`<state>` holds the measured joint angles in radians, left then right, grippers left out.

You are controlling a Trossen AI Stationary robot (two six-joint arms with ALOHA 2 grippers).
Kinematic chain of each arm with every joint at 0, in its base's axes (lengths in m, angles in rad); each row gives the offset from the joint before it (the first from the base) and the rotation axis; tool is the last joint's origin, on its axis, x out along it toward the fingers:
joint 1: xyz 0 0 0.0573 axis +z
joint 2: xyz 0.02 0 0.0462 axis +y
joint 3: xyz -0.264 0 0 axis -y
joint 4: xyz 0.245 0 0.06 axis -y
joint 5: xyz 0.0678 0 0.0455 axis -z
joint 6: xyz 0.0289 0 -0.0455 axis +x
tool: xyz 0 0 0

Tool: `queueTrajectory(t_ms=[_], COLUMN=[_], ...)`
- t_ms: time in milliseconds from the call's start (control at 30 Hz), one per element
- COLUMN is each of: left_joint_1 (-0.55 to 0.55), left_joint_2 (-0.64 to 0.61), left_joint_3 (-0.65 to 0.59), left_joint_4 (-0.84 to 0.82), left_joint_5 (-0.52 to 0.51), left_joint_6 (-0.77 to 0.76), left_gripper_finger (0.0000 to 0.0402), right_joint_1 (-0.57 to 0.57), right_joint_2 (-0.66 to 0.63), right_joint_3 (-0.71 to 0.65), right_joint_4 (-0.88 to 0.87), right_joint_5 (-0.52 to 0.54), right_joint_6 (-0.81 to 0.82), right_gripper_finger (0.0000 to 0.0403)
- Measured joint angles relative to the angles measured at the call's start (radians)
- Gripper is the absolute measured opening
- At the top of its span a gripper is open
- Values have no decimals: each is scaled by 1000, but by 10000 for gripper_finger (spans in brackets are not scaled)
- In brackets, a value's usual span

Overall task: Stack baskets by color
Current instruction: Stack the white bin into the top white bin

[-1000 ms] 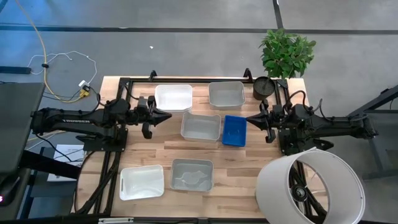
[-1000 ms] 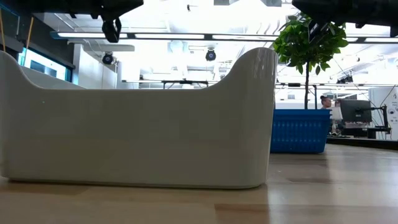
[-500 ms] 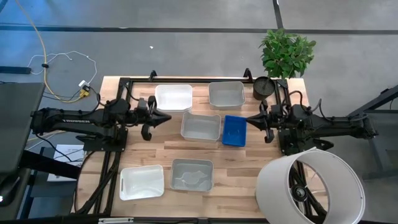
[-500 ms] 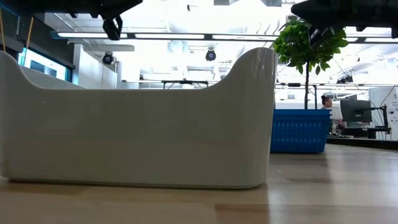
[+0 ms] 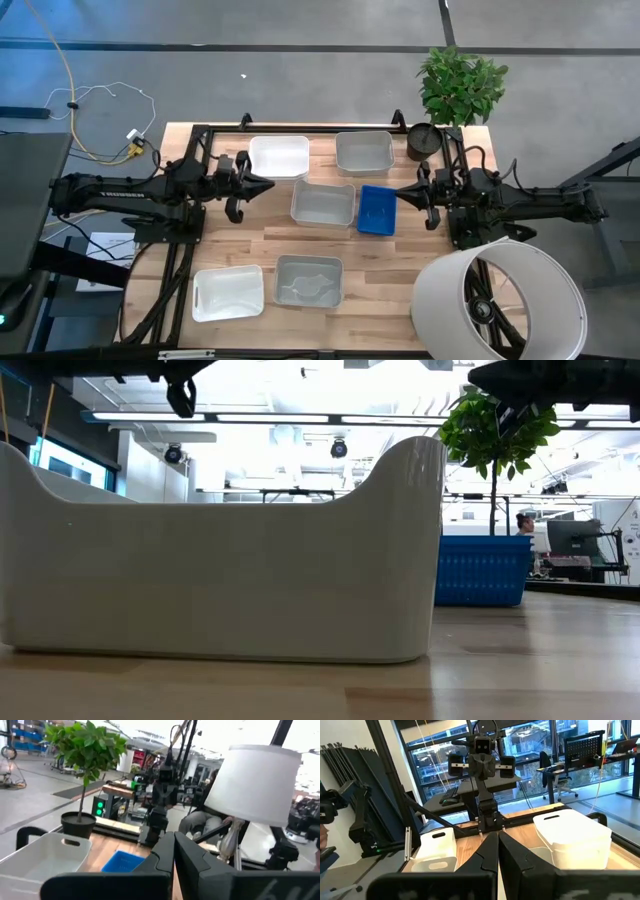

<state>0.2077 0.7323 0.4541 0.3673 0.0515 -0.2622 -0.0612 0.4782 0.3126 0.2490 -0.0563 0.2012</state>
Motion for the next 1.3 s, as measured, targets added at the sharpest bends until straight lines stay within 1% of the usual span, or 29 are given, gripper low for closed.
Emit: queueTrajectory(t_ms=[200, 433, 567, 633, 800, 967, 1133, 1233, 1300], left_joint_1=[0, -1, -1, -1, -1, -1, -1, -1, -1], left_joint_2=[0, 0, 0, 0, 0, 0, 0, 0, 0], left_joint_3=[0, 0, 0, 0, 0, 0, 0, 0, 0], left_joint_4=[-1, -3, -3, -3, -4, -4, -4, -4, -11], left_joint_5=[-46, -36, -36, -36, -36, -29, -30, -43, -44], left_joint_6=[3, -21, -41, -51, -102, -93, -92, -95, -117], left_gripper_finger=[0, 0, 0, 0, 0, 0, 1, 6, 19], right_joint_1=[0, 0, 0, 0, 0, 0, 0, 0, 0], right_joint_2=[0, 0, 0, 0, 0, 0, 0, 0, 0], right_joint_3=[0, 0, 0, 0, 0, 0, 0, 0, 0], right_joint_4=[-11, -13, -13, -11, -5, -5, -5, -5, -5], right_joint_5=[-8, -3, 54, 83, 87, 109, 109, 109, 109], right_joint_6=[0, 0, 2, 29, 16, 4, 7, 7, 7], right_gripper_finger=[0, 0, 0, 0, 0, 0, 0, 0, 0])
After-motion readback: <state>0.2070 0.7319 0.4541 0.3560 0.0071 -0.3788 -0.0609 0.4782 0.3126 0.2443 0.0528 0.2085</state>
